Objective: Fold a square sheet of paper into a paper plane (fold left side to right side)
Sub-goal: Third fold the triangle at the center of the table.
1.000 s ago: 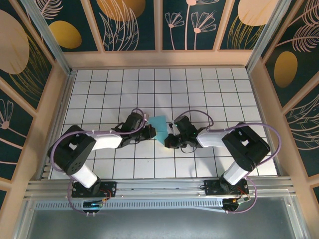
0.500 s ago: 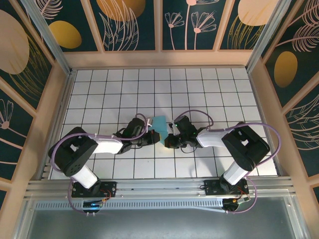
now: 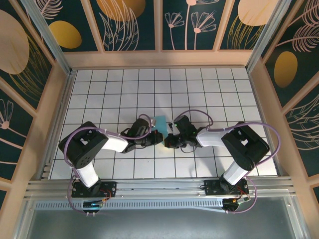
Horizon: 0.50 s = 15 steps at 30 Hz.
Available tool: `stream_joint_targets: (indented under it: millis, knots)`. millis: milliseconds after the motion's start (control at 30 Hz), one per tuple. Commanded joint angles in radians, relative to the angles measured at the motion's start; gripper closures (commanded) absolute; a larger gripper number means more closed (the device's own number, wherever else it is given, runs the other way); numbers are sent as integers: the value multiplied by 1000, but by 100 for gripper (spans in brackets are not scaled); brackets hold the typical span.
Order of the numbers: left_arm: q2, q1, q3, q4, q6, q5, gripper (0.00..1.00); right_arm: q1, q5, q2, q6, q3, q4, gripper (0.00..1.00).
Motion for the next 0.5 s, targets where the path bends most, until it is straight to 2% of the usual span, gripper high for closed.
stream_joint_targets:
  millis: [0,333,467]
  knots:
    - [29,-6,4,7,-17,-17,100,-1,89,69,-25,-33,-145,100]
    - [35,-5,4,-119,8,-145,100,-1,102,76,-51,-19,-195,100]
    - [35,14,-7,-125,11,-160,100,-1,100,81,-58,-18,-205,100]
